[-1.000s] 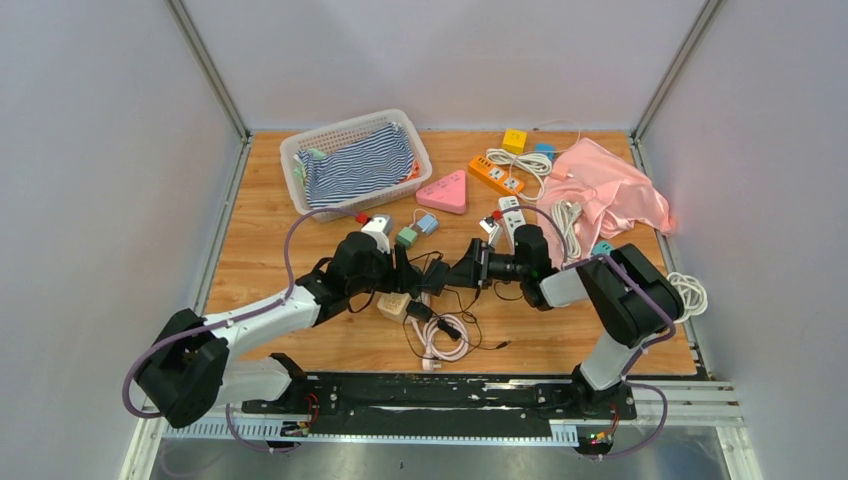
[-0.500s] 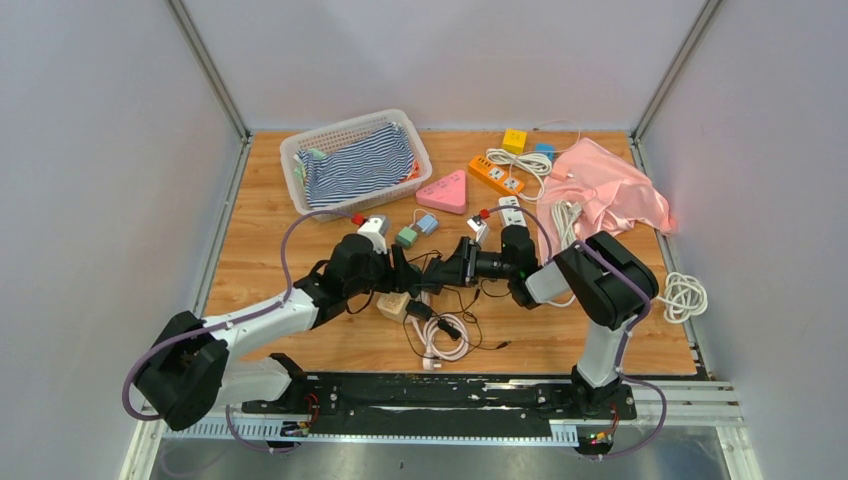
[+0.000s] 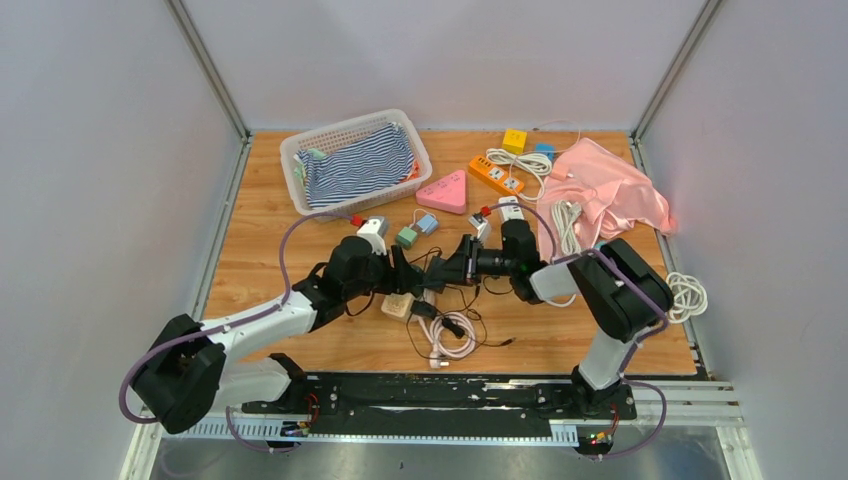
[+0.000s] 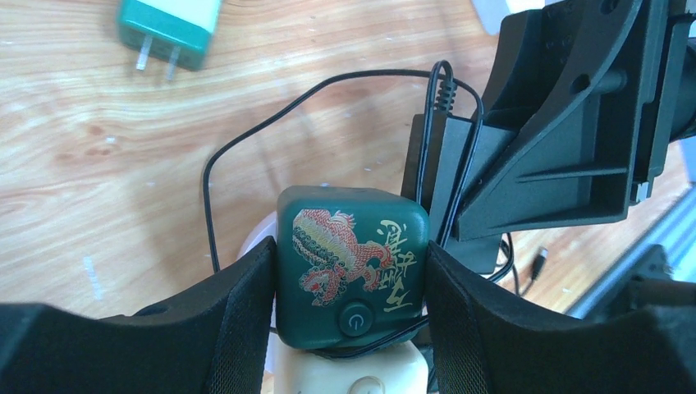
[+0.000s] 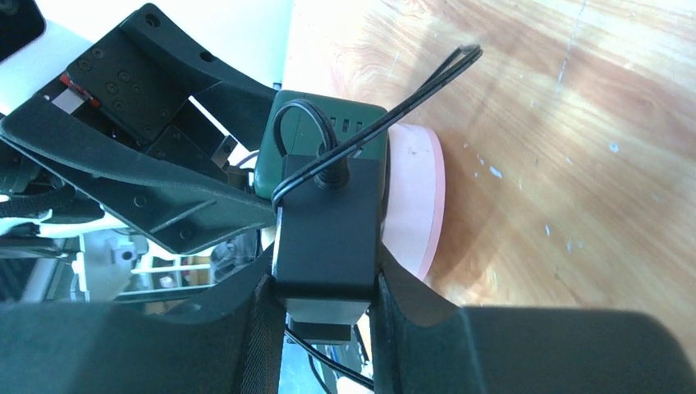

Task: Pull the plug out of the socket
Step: Remove the plug from the socket, then place the plug at the center of the board.

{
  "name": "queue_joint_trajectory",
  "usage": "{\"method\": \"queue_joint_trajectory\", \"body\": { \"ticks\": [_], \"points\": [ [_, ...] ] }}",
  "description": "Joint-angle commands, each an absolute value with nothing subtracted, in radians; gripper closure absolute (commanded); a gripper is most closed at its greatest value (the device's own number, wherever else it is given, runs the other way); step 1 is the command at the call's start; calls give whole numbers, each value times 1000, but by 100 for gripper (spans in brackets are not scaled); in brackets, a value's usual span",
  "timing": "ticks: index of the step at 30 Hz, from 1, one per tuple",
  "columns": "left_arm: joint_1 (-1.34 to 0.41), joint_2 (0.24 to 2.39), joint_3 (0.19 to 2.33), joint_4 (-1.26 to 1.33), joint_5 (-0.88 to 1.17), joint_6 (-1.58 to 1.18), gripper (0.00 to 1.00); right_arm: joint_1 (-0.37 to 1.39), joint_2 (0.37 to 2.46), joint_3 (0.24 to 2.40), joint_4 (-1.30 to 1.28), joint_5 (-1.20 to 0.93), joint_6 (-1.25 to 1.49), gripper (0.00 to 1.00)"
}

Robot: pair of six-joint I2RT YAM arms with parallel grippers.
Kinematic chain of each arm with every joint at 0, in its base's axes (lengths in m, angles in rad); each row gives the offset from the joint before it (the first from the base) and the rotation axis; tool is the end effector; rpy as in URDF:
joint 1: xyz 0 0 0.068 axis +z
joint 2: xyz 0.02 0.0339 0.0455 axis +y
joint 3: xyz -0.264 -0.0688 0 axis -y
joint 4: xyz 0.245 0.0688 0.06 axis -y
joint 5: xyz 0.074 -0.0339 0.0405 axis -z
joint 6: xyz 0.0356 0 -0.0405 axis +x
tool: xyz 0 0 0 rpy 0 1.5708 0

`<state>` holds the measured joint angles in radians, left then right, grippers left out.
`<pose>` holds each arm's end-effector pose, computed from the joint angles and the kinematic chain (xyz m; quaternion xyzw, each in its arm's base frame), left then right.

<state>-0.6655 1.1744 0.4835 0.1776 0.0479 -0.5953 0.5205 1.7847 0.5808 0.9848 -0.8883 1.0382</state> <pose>0.1882 -0.1499 0.1933 0.0424 0.8622 -0.3140 0.3952 0.2587 0.1802 0.1433 -0.0795 0.7498 0.6355 0.1662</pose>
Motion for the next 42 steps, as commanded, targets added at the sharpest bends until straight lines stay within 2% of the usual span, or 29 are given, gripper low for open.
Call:
{"method": "queue_joint_trajectory", "body": {
  "ticks": [1, 6, 13, 20, 25, 32, 42],
  "points": [
    [-668, 1183, 450, 131, 2, -687, 100, 461, 1586, 529, 728, -928, 824, 100],
    [-667, 1192, 460, 129, 2, -681, 100, 362, 1493, 483, 624, -950, 782, 100],
    [-668, 1195, 466, 129, 12, -657, 100, 360, 1519, 503, 646, -946, 752, 100],
    [-667, 1227, 500, 129, 54, -616, 100, 356, 1485, 587, 504, -927, 560, 100],
    [-667, 1287, 543, 129, 108, -584, 92, 369, 1474, 674, 449, -973, 480, 100],
    [-667, 1333, 576, 126, 128, -562, 91, 453, 1461, 854, 218, -921, 266, 99],
    [-667, 1296, 607, 124, 43, -539, 86, 395, 1332, 921, -56, -780, -58, 94]
  ]
}}
